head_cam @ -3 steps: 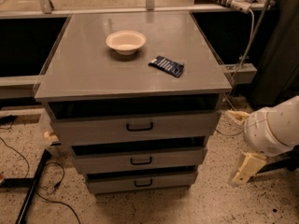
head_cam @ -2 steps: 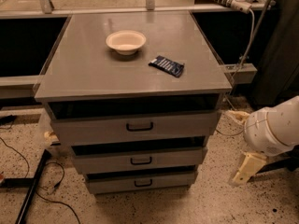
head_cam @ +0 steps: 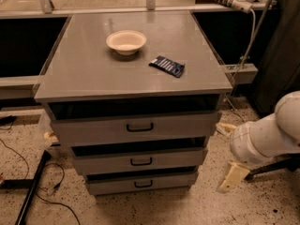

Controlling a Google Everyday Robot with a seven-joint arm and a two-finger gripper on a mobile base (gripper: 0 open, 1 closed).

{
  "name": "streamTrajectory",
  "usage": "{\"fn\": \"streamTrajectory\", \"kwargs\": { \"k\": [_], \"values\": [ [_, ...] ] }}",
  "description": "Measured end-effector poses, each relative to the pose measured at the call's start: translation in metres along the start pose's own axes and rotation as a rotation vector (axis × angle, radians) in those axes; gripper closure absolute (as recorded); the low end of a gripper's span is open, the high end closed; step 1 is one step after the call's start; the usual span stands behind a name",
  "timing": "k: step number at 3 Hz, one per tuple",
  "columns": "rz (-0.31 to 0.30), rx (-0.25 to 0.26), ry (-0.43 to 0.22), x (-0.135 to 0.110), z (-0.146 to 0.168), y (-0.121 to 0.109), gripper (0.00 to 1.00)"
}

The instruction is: Open bottom drawer

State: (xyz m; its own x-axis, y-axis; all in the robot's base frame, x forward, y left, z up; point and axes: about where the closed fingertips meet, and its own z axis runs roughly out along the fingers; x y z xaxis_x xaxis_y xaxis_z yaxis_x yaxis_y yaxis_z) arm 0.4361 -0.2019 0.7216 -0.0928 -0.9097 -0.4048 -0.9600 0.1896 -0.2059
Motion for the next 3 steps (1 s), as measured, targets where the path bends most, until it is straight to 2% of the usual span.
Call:
{"fn": "streamTrajectory", "kwargs": {
  "k": [2, 3],
  "values": [
    [-0.003, 0.033, -0.06, 0.046, 0.114, -0.018, 0.0],
    [0.009, 0.011, -0.127, 0.065, 0.163, -0.022, 0.0]
  ]
}}
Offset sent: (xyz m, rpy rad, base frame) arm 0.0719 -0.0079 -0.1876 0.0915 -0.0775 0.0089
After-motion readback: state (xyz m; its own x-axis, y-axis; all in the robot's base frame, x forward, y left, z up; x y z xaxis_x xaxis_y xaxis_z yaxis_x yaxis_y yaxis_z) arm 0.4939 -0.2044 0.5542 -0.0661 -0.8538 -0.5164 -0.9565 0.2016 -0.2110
